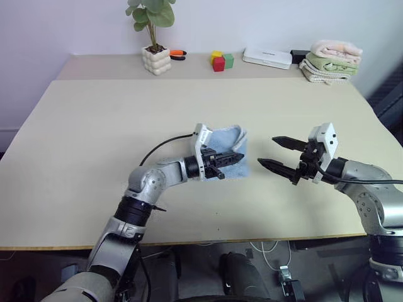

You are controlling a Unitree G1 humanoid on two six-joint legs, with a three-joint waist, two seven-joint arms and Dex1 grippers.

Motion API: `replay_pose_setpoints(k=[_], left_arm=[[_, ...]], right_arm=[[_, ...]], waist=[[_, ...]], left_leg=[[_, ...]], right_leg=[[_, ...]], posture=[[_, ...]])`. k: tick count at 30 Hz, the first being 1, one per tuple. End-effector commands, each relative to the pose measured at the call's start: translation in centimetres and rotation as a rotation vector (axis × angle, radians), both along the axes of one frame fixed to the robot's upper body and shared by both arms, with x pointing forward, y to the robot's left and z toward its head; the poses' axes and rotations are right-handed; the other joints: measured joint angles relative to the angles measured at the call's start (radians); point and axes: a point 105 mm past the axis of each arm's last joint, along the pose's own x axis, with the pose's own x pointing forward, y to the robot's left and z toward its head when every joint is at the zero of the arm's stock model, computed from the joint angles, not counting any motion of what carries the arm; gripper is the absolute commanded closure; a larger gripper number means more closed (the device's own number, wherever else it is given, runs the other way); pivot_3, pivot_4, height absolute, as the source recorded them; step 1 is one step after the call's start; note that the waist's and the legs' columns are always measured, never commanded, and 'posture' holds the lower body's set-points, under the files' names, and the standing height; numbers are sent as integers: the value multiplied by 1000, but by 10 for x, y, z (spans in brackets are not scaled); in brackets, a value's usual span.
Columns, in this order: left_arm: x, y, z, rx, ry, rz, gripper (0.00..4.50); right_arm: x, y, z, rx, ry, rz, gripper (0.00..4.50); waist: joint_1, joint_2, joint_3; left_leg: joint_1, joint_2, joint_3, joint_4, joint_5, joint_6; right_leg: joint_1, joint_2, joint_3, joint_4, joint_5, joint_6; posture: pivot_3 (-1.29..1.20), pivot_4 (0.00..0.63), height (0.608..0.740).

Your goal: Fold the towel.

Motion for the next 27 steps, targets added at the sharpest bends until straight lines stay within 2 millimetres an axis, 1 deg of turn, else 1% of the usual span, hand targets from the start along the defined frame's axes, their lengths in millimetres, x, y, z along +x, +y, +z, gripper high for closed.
replay_pose_setpoints(k=[1,3,4,6,7,9,11,13,15,16,17,19,21,22,24,25,27], left_arm=[[1,-7,2,10,-47,-21,4442],[3,-9,1,-2,-31,-20,4442],[4,-9,-1,0,-20,-19,4211],[2,-10,-1,-5,-13,-33,3549],[1,-11,0,-9,-19,-39,3101],[-4,-14,2,-12,-52,-67,2051],[-8,-15,5,-28,-49,-82,1022],[-12,-13,13,-51,-79,-103,25],[-16,-8,27,-98,-136,-122,25],[-18,-3,36,-137,-133,-133,25],[-17,4,44,-161,-148,-118,25],[-7,18,53,-191,-159,-41,25],[5,31,57,-209,-162,53,25],[11,39,58,-211,-166,106,252],[25,54,57,-204,-187,226,890],[31,60,54,-194,-189,281,1303],[40,65,46,-145,-197,366,2424]], right_arm=[[-5,-6,17,-12,-65,-19,0],[-5,-6,17,-12,-68,-24,0],[-5,-5,18,-11,-72,-28,0],[-5,-5,18,-10,-75,-32,0],[-5,-5,18,-10,-75,-33,0],[-4,-4,18,-12,-76,-31,0],[-2,-3,18,-11,-79,-29,0],[0,-2,20,-4,-88,-26,0],[3,1,24,10,-102,-25,0],[5,3,26,26,-109,-24,0],[8,6,29,47,-121,-27,0],[13,15,33,76,-143,-29,0],[19,24,36,101,-168,-36,0],[22,29,37,129,-174,-44,259],[31,39,38,172,-193,-77,866],[35,44,37,182,-204,-102,1300],[46,54,35,158,-256,-176,2447]], waist=[[0,0,0],[0,0,0],[1,0,0],[1,0,0],[1,0,0],[2,0,0],[1,0,0],[1,0,0],[-1,0,0],[-1,0,0],[-2,0,0],[-3,1,0],[-3,1,0],[-2,1,0],[-1,1,0],[1,1,0],[2,1,0]], left_leg=[[0,0,0,0,0,0],[0,0,0,0,0,0],[0,0,0,0,0,0],[0,0,0,0,0,0],[0,0,0,0,0,0],[0,0,0,0,0,0],[0,0,0,0,0,0],[0,0,0,0,0,0],[0,0,0,0,0,0],[0,0,0,0,0,0],[0,0,0,0,0,0],[0,1,0,0,0,0],[1,1,-1,0,0,0],[1,1,-1,0,0,0],[1,1,-1,0,0,0],[1,1,-1,1,0,0],[0,0,-1,1,0,0]], right_leg=[[0,0,0,0,0,0],[0,0,0,0,0,0],[0,0,0,0,0,0],[0,0,0,0,0,0],[0,0,0,0,0,0],[0,0,0,0,0,0],[0,0,0,0,0,0],[0,0,0,0,0,0],[0,0,0,0,0,0],[0,0,0,0,0,0],[0,0,0,0,0,0],[0,1,0,1,1,2],[0,1,0,2,1,3],[0,1,0,3,1,3],[0,1,0,4,1,4],[0,1,0,4,1,4],[0,1,0,4,1,4]], posture=[[0,150,740],[0,150,740],[0,150,740],[0,150,740],[0,150,740],[0,150,740],[0,150,740],[0,150,740],[0,150,740],[0,150,740],[0,150,740],[0,150,740],[0,150,740],[0,150,740],[0,150,740],[0,150,740],[0,150,740]])
